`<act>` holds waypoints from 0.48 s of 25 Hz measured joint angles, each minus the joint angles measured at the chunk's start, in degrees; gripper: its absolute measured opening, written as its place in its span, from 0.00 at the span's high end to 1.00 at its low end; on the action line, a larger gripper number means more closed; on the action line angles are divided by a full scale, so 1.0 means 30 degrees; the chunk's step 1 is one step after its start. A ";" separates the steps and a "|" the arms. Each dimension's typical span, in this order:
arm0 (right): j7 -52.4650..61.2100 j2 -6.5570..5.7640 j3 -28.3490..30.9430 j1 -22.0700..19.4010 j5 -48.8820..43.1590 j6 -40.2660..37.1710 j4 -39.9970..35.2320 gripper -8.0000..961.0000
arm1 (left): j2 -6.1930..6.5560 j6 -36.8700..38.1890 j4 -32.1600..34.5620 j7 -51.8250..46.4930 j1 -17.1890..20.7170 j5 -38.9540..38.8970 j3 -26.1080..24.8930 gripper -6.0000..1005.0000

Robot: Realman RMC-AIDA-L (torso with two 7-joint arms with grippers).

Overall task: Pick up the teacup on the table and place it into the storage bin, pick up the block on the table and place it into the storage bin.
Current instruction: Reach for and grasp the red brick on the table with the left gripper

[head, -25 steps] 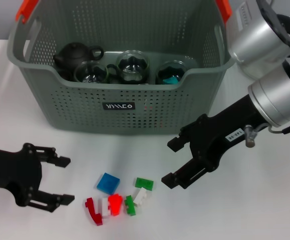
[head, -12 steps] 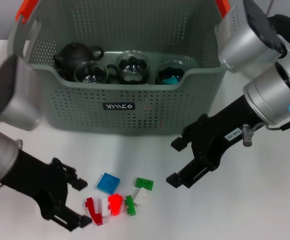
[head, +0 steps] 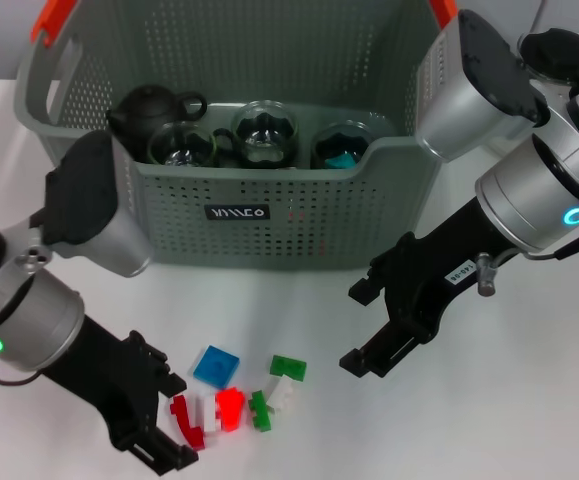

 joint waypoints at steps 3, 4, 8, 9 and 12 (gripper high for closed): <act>0.0000 -0.0001 -0.0020 0.0012 0.0004 0.0164 0.0028 0.02 | 0.0000 -0.1017 0.0050 -0.0621 0.0040 0.0478 0.0779 0.18; -0.0001 -0.0001 -0.0020 0.0025 0.0000 0.0200 0.0072 0.02 | 0.0000 -0.1292 0.0062 -0.0796 0.0061 0.0596 0.0988 0.18; 0.0008 -0.0001 -0.0012 0.0072 -0.0004 0.0274 0.0175 0.02 | 0.0000 -0.2007 0.0102 -0.1334 0.0150 0.0941 0.1585 0.18; 0.0013 -0.0001 -0.0006 0.0081 -0.0005 0.0318 0.0186 0.02 | 0.0000 -0.2120 0.0089 -0.1466 0.0168 0.0968 0.1804 0.18; 0.0018 0.0000 -0.0004 0.0093 -0.0012 0.0467 0.0221 0.02 | 0.0000 -0.2334 0.0014 -0.1731 0.0186 0.1259 0.2401 0.18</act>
